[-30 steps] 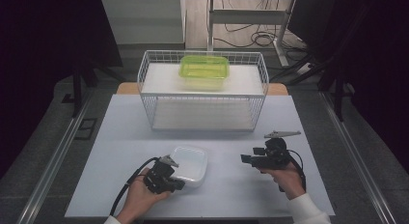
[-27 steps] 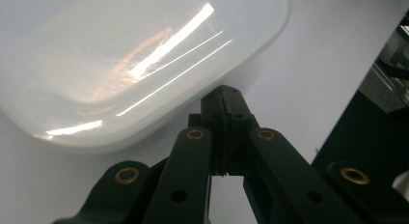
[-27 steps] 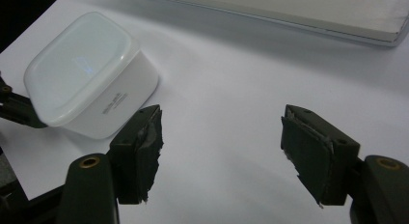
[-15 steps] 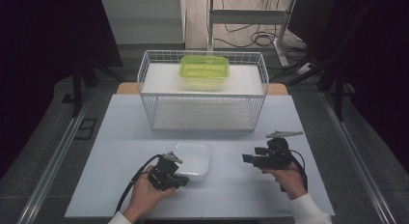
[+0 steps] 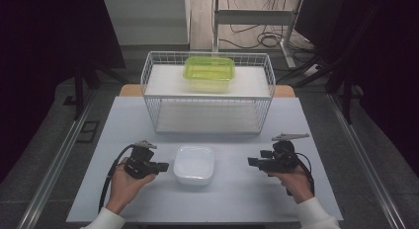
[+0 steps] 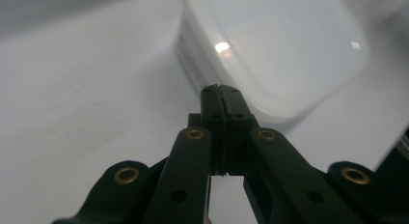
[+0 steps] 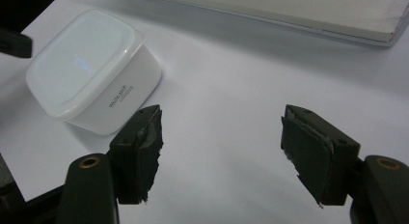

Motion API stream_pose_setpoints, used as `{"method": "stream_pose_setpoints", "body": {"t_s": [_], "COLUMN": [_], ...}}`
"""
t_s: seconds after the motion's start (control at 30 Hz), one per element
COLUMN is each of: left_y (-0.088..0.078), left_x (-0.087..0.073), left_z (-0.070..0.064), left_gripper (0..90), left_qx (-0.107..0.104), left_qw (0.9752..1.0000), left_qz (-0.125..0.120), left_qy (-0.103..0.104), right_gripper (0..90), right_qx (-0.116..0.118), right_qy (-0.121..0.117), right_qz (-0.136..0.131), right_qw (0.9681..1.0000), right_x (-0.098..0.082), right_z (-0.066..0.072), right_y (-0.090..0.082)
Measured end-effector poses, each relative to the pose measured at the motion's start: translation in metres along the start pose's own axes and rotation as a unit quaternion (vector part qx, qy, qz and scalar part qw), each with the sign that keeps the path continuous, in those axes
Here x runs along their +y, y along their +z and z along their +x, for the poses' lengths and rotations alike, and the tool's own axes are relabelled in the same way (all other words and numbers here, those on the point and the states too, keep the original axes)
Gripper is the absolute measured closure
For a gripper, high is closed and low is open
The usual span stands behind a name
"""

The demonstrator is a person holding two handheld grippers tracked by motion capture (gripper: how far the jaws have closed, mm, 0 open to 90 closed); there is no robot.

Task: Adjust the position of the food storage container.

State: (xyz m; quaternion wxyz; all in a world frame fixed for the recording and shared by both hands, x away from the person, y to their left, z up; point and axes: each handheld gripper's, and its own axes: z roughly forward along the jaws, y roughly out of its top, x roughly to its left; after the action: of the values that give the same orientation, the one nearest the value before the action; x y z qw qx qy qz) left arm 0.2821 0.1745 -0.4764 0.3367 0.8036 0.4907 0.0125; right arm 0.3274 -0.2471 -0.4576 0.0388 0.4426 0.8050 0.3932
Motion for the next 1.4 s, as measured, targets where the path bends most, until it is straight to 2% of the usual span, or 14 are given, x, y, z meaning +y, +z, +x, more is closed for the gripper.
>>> {"method": "stream_pose_setpoints", "body": {"t_s": [0.13, 0.23, 0.27, 0.7, 0.83, 1.27, 1.4], "left_y": [0.015, 0.023, 0.025, 0.039, 0.045, 0.051, 0.047], "left_x": [0.006, 0.008, 0.009, 0.015, 0.017, 0.021, 0.021], "left_z": [0.005, 0.007, 0.006, -0.004, -0.009, -0.014, -0.012], "left_gripper": [89.2, 89.2, 89.2, 89.2, 89.2, 89.2, 88.1], "left_qx": [-0.003, -0.007, -0.015, -0.032, -0.036, -0.041, -0.038], "left_qw": [0.9999, 0.9997, 0.9996, 0.9991, 0.9987, 0.9985, 0.9988], "left_qz": [0.01, 0.022, 0.024, 0.029, 0.036, 0.036, 0.03], "left_qy": [-0.006, -0.003, -0.001, -0.007, 0.001, -0.001, -0.002], "right_gripper": [30.5, 30.5, 30.5, 30.5, 30.4, 30.4, 30.0], "right_qx": [0.0, -0.001, -0.002, -0.001, -0.002, -0.001, -0.001], "right_qy": [-0.002, 0.001, 0.001, 0.001, 0.003, 0.004, 0.004], "right_qz": [0.003, 0.004, 0.003, 0.003, 0.003, 0.003, 0.002], "right_qw": [1.0, 1.0, 1.0, 1.0, 1.0, 1.0, 1.0], "right_x": [0.0, -0.001, -0.001, -0.001, -0.001, -0.001, -0.001], "right_z": [0.0, 0.0, -0.001, -0.001, -0.001, -0.001, -0.001], "right_y": [0.001, 0.001, 0.001, 0.001, 0.001, 0.0, 0.0]}}
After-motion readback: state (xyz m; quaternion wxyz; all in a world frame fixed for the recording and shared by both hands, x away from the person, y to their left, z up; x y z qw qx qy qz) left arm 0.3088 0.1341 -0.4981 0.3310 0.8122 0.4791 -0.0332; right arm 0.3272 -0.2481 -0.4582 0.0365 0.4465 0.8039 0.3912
